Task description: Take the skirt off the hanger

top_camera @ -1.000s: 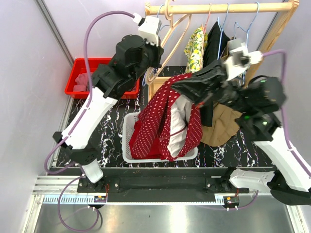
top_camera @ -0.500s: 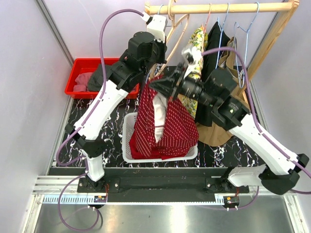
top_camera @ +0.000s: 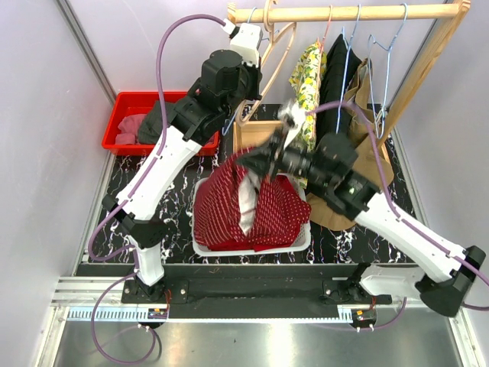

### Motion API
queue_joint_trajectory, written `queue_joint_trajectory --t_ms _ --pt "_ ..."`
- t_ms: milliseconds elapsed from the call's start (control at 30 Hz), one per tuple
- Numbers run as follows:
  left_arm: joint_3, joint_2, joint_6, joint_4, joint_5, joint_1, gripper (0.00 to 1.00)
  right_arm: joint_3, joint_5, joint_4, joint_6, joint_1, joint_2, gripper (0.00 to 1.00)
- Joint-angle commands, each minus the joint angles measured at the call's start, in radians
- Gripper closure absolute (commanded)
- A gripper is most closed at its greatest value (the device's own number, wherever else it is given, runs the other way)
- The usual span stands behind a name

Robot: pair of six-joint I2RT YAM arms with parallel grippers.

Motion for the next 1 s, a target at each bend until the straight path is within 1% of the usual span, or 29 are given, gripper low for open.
queue_joint_trajectory --t_ms 0,67,100,167,200,267,367,400,433,500,533,567,600,633,733,833,967 --pt "0.005 -0.055 -0.007 0.070 -0.010 0.002 1.00 -0.286 0.069 -0.032 0.054 -0.003 -0.165 1.00" --pt "0.004 -0.055 -0.003 0.068 -0.012 0.002 1.00 -0.388 0.112 -0.072 0.089 -0.003 -0.219 1.00" --pt "0.002 -0.055 0.000 0.068 -0.012 0.002 1.00 -0.486 0.124 -0.082 0.101 -0.003 -0.268 1.00" --pt "-0.003 -0.059 0.002 0.068 -0.010 0.002 1.00 -0.571 0.160 -0.111 0.141 -0.003 -0.314 1.00" --pt "-0.004 -0.059 0.000 0.068 -0.007 0.002 1.00 -0.640 0.195 -0.146 0.164 -0.003 -0.351 1.00" --pt "-0.006 -0.064 -0.003 0.067 -0.004 0.002 1.00 -0.703 0.233 -0.210 0.175 -0.003 -0.385 1.00" --pt "-0.006 -0.067 -0.004 0.065 0.002 0.001 1.00 -0.712 0.310 -0.336 0.196 -0.003 -0.361 1.00" --pt "-0.006 -0.067 -0.003 0.065 0.005 0.001 1.00 -0.709 0.363 -0.367 0.218 -0.003 -0.345 1.00" --pt "-0.004 -0.066 -0.003 0.064 0.005 -0.001 1.00 -0.703 0.390 -0.437 0.228 -0.003 -0.321 1.00" --pt "-0.001 -0.056 0.000 0.061 0.005 -0.001 1.00 -0.689 0.437 -0.485 0.256 -0.002 -0.246 1.00" --pt "0.000 -0.053 0.002 0.059 0.004 0.001 1.00 -0.685 0.439 -0.520 0.259 -0.002 -0.226 0.95" --pt "-0.001 -0.050 0.003 0.053 -0.001 0.001 1.00 -0.685 0.438 -0.525 0.262 -0.002 -0.201 0.94" --pt "-0.003 -0.046 0.003 0.051 -0.007 0.001 1.00 -0.686 0.445 -0.528 0.274 -0.002 -0.198 0.89" --pt "-0.009 -0.044 0.003 0.051 -0.010 0.001 1.00 -0.689 0.453 -0.528 0.276 0.000 -0.212 0.73" --pt "-0.001 -0.029 0.013 0.051 -0.016 0.001 1.00 -0.686 0.470 -0.525 0.287 0.000 -0.264 0.57" --pt "0.002 -0.010 0.019 0.051 -0.027 -0.001 1.00 -0.663 0.465 -0.528 0.291 0.002 -0.317 0.56" --pt "-0.032 -0.010 0.020 0.053 -0.045 -0.001 1.00 -0.619 0.457 -0.543 0.293 0.005 -0.397 0.56"
